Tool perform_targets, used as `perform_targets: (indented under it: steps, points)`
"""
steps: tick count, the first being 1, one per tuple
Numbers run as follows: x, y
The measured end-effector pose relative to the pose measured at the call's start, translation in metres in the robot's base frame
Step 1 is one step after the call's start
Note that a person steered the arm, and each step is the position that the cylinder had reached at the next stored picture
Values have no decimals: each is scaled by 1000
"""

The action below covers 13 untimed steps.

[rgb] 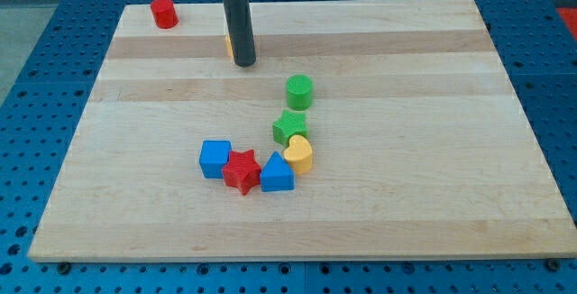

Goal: Slide the hexagon parallel to the right of the red circle

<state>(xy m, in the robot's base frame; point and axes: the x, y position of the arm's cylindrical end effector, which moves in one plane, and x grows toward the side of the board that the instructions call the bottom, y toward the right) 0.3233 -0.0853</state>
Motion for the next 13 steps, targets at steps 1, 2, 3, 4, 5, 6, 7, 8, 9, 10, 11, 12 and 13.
perform_targets:
  steps: [1, 2, 3, 4, 5, 6, 7, 8, 9, 10, 11, 12, 13]
  points:
    - [-18, -1]
    - [-33, -1]
    - [-51, -1]
    - [-67, -5]
    - [-75, -10]
    - [-80, -15]
    - [-90, -16]
    - [-95, -18]
    - [-95, -22]
    - [-95, -33]
    - [-95, -39]
    - [-95, -37]
    - [-72, -15]
